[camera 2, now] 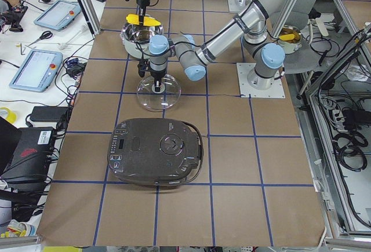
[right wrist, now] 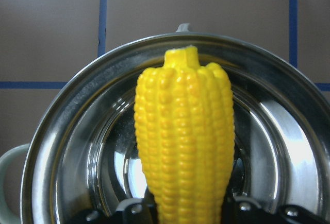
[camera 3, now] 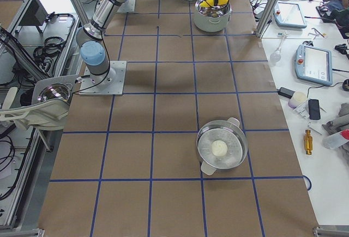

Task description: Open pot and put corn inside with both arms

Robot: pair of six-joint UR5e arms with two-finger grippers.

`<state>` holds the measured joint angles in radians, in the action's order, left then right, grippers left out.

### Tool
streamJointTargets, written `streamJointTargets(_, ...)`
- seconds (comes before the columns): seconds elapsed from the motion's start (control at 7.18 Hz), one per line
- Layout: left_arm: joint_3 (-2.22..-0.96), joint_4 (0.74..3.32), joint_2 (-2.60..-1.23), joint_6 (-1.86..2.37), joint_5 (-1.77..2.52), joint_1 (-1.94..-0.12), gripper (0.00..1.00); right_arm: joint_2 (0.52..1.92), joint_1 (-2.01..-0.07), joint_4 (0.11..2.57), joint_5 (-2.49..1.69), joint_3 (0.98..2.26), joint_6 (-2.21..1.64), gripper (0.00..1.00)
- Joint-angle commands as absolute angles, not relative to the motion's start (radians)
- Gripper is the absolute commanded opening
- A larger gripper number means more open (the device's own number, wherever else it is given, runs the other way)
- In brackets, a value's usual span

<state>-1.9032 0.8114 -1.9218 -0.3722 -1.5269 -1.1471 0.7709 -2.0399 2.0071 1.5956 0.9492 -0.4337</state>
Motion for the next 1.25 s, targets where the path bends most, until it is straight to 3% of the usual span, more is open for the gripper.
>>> streamJointTargets(0.0, -1.904, 0.811, -1.925, -0.371, -1.529, -1.146, 0.77, 0.768, -2.040, 2.023, 1.595, 0.950, -0.414, 1.00)
streamJointTargets(0.42, -1.843, 0.854, -1.892, -0.356, -1.540, -1.163, 0.91, 0.805, -2.037, 2.016, 1.597, 0.956, -0.394, 1.00)
streamJointTargets(0.7, -1.687, 1.086, -1.864, -0.255, -1.540, -1.218, 0.92, 0.845, -2.014, 1.996, 1.583, 0.963, -0.381, 1.00)
streamJointTargets(0.97, -1.519, 1.323, -1.838, -0.064, -1.543, -1.337, 0.92, 0.992, -1.926, 1.770, 1.578, 1.036, -0.380, 1.00)
streamJointTargets(1.11, -1.493, 1.336, -1.823, -0.008, -1.572, -1.411, 0.97, 1.085, -1.870, 1.757, 1.578, 1.136, -0.379, 1.00)
